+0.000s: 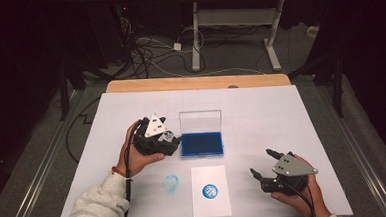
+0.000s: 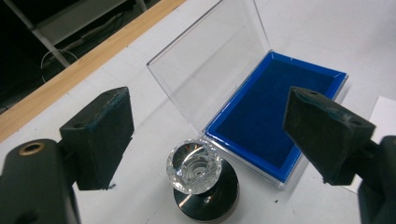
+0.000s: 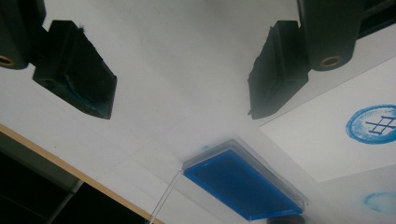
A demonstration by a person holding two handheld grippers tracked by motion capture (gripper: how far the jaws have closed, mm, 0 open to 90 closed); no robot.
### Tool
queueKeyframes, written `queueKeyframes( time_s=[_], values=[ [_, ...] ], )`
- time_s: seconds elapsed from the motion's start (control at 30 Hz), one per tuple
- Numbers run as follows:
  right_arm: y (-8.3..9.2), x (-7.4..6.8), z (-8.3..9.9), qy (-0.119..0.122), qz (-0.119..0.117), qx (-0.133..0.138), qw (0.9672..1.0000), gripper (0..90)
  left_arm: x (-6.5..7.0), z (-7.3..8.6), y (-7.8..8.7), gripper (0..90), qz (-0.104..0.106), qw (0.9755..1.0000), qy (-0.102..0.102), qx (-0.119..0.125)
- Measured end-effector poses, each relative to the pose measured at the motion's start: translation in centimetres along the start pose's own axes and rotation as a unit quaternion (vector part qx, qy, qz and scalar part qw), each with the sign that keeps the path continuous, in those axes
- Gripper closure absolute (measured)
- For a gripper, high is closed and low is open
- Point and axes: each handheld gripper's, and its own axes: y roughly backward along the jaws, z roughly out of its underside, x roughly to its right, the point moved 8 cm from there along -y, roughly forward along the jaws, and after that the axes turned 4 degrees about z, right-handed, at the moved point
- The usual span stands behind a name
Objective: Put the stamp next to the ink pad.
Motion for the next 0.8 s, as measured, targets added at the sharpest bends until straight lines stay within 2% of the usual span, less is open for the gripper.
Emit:
queueKeyframes(
  time_s=[0.2,0.27,0.53,0.8],
  values=[
    [0.1,0.0,-0.1,0.001,0.000,0.003,1.0000,24.3,0.5,-0.6,0.8,16.2,-0.007,0.9997,-0.011,0.023],
    [0.1,0.0,-0.1,0.001,0.001,0.003,1.0000,24.4,0.7,-0.8,1.0,16.2,-0.016,0.9992,-0.018,0.030],
    [0.1,-0.1,-0.2,0.001,0.000,0.004,1.0000,24.3,1.5,-1.2,1.7,16.2,-0.023,0.9982,-0.036,0.042],
    [0.2,-0.1,-0.3,0.001,0.000,0.006,1.0000,24.3,2.7,-1.5,2.6,16.2,-0.019,0.9970,-0.051,0.054]
  ],
)
